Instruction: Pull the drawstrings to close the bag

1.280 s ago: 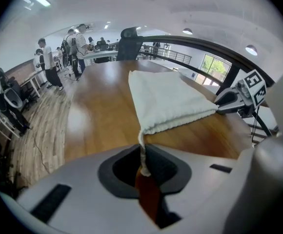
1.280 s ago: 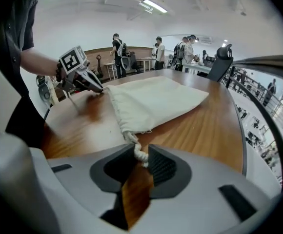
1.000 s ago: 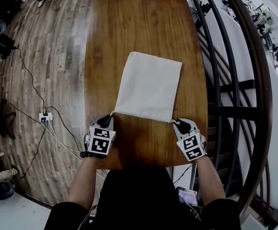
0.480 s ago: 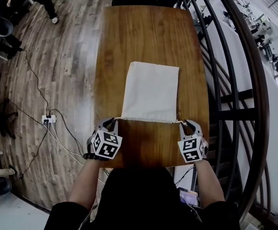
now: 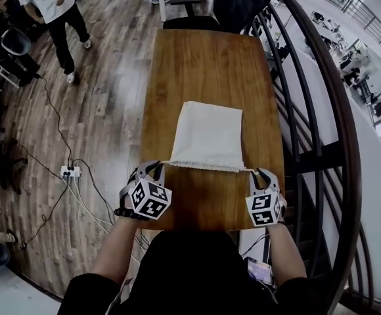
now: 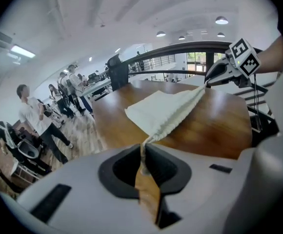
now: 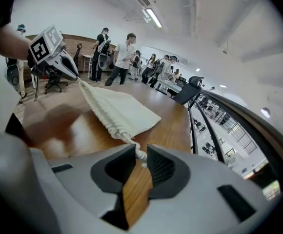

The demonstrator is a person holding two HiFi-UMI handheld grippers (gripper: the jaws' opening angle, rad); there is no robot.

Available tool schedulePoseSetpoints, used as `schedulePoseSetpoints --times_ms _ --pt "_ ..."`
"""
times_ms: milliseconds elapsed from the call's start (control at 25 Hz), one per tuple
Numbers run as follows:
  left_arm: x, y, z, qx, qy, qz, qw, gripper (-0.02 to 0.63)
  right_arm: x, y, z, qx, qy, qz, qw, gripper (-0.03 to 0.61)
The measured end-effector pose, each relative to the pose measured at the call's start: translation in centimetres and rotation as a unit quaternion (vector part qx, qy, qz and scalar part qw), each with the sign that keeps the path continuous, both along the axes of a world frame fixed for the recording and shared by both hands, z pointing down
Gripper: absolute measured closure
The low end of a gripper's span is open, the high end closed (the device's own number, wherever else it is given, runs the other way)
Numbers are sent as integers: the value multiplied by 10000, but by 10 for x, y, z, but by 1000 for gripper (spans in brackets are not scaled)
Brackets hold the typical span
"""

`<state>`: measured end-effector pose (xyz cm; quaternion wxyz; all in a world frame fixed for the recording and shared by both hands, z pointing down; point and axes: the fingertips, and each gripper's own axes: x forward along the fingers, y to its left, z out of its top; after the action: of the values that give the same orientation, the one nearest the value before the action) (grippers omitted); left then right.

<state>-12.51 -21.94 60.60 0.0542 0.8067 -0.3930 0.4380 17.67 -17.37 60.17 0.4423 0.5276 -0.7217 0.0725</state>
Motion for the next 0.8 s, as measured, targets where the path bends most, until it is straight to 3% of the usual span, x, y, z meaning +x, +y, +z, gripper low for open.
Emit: schedulePoseSetpoints --times_ms 280,480,800 --pt "-1 4 -31 281 -219 79 9993 574 2 -11 -44 442 -76 -83 9990 512" --pt "6 16 -30 337 -680 211 9969 574 12 -4 -48 473 -1 -206 9987 512" --pt "6 21 -31 518 -1061 -60 9930 574 38 0 -44 454 89 -200 9987 514"
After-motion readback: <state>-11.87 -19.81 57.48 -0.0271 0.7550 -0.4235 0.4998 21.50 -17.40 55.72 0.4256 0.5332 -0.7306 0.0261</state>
